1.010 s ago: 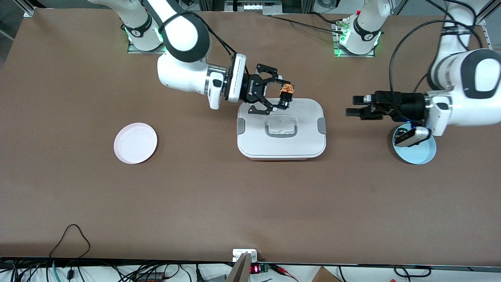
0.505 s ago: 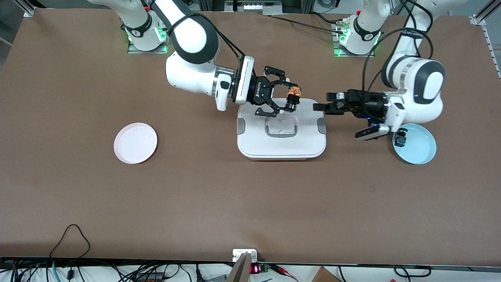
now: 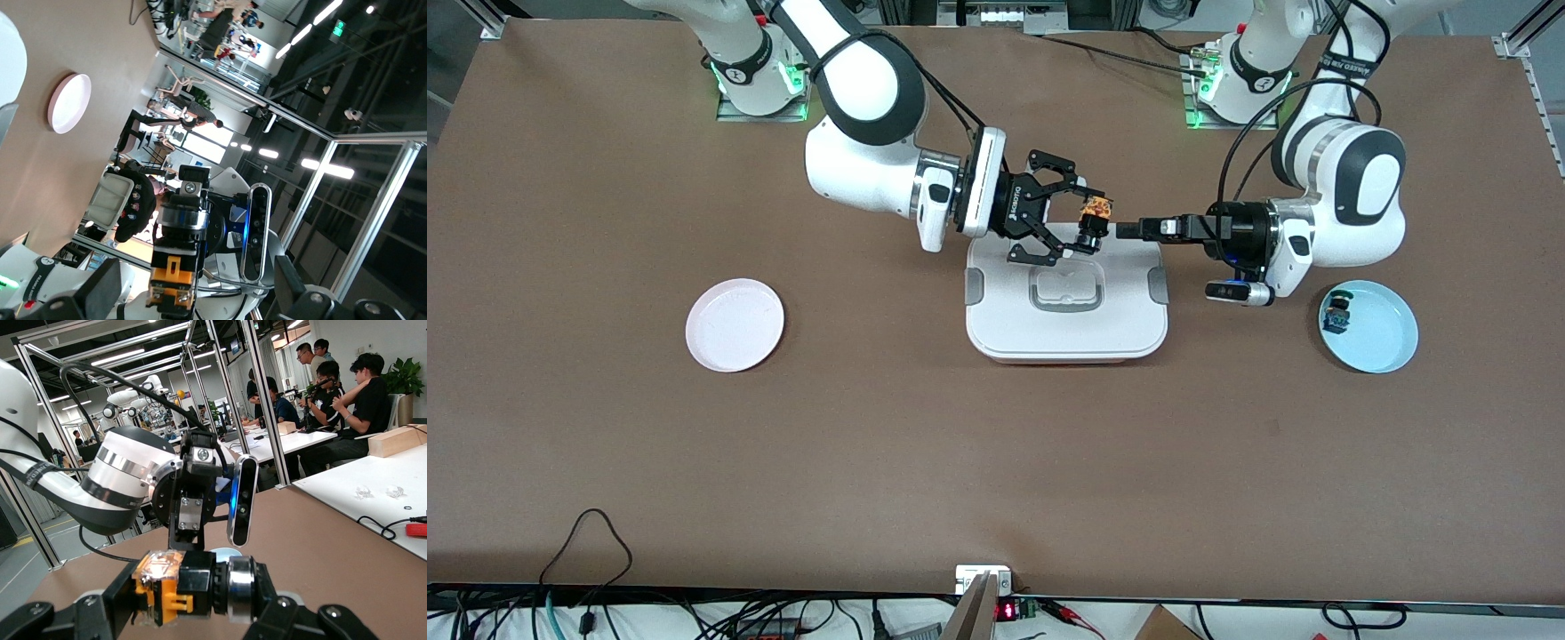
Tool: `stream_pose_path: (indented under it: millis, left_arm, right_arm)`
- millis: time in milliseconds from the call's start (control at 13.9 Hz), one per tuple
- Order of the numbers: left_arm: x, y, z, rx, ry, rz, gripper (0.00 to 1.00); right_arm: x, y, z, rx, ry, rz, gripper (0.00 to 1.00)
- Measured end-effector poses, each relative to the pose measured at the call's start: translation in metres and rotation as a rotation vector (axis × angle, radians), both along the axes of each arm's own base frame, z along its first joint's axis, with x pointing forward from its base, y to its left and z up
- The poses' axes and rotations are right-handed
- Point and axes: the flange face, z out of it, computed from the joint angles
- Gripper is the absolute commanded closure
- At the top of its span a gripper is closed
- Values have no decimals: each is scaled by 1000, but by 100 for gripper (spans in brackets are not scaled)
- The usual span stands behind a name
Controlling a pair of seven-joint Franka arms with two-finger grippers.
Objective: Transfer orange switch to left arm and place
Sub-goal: 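Raise the switch with the right gripper while the left gripper reaches it, then grasp the switch with the left gripper and open the right gripper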
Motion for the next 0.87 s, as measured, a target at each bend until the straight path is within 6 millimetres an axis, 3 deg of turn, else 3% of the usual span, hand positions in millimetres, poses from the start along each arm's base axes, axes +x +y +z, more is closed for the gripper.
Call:
stream_pose_path:
  millis: [144, 649, 794, 866]
  left_arm:
    - [-4, -10, 5, 11, 14, -11, 1]
    - [-13, -26, 3, 11, 14, -42, 65]
    - [-15, -29, 0, 15, -4, -43, 70]
    - [-15, -28, 0, 16, -32, -40, 77]
  right_arm:
    - [0, 0, 0, -1, -8, 1, 91]
    - [2, 0, -1, -6, -35, -1, 91]
    - [4, 0, 2, 0, -39, -5, 91]
    - [4, 0, 2, 4, -28, -10, 91]
